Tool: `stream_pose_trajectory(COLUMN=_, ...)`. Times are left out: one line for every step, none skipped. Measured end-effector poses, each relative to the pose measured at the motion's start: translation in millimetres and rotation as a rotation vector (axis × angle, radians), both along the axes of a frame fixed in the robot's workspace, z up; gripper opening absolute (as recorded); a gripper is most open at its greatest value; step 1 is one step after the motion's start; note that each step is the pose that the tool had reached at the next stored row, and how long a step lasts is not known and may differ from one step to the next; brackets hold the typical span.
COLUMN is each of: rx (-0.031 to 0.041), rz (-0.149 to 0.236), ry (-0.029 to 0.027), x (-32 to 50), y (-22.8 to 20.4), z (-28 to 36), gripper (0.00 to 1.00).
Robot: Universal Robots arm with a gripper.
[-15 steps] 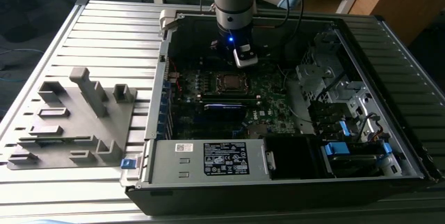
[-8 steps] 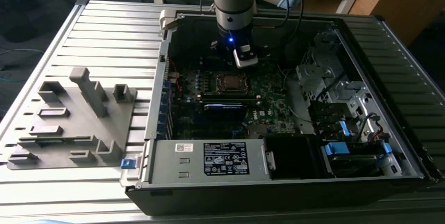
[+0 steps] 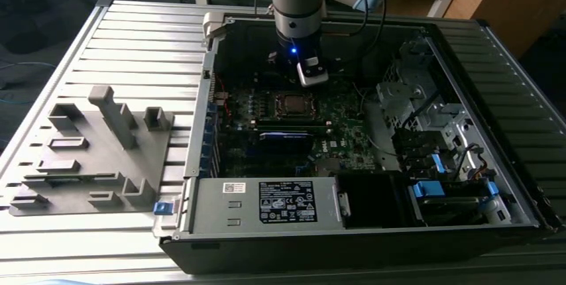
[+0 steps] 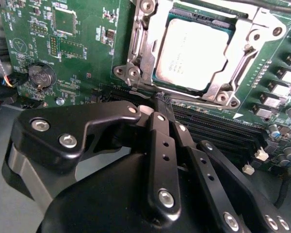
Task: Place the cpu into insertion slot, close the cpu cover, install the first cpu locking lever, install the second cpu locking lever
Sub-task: 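Install the first cpu locking lever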
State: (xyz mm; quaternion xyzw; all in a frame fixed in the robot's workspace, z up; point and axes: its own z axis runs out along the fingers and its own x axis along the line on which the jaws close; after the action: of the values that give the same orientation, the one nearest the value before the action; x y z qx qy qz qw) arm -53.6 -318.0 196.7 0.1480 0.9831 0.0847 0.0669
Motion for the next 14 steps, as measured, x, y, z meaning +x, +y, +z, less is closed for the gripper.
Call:
stream_pose_trajectory(rx=0.0000, rz=0.000, ry=0.0000, x=0.0, y=0.0, z=0.5, gripper=0.11)
stream_pose_trajectory(rx=0.0000, rz=0.000, ry=0.0000, x=0.0, y=0.1, z=1.1, gripper=0.11)
stream_pose_trajectory(rx=0.0000, rz=0.000, ry=0.0000, x=0.1, y=0.2, z=1.9, gripper=0.11)
stream_pose_trajectory(rx=0.0000, rz=0.000, ry=0.0000, x=0.1, y=0.3, z=2.7, gripper=0.11)
stream_pose_trajectory(rx=0.0000, rz=0.000, ry=0.0000, x=0.0, y=0.5, z=3.4, gripper=0.11)
stream_pose_trajectory(rx=0.0002, rz=0.000, ry=-0.0001, x=0.0, y=0.8, z=3.7, gripper=0.11)
stream_pose_trajectory(rx=0.0002, rz=0.000, ry=-0.0001, x=-0.1, y=1.2, z=3.7, gripper=0.11)
stream_pose_trajectory(rx=0.0000, rz=0.000, ry=0.0000, x=-0.3, y=1.9, z=3.8, gripper=0.11)
stream_pose_trajectory(rx=-0.0001, rz=0.000, ry=0.0000, x=-0.5, y=2.8, z=3.8, gripper=0.11)
stream_pose_trajectory(rx=-0.0001, rz=0.000, ry=0.0000, x=-0.6, y=3.8, z=3.8, gripper=0.11)
stream_pose_trajectory(rx=0.0001, rz=0.000, ry=0.0000, x=-0.8, y=4.7, z=3.8, gripper=0.11)
stream_pose_trajectory(rx=-0.0001, rz=0.000, ry=0.0000, x=-0.9, y=5.6, z=3.8, gripper=0.11)
stream_pose_trajectory(rx=0.0000, rz=0.000, ry=0.0000, x=-1.1, y=6.5, z=3.8, gripper=0.11)
stream_pose_trajectory(rx=0.0002, rz=0.000, ry=0.0000, x=-1.2, y=7.1, z=3.8, gripper=0.11)
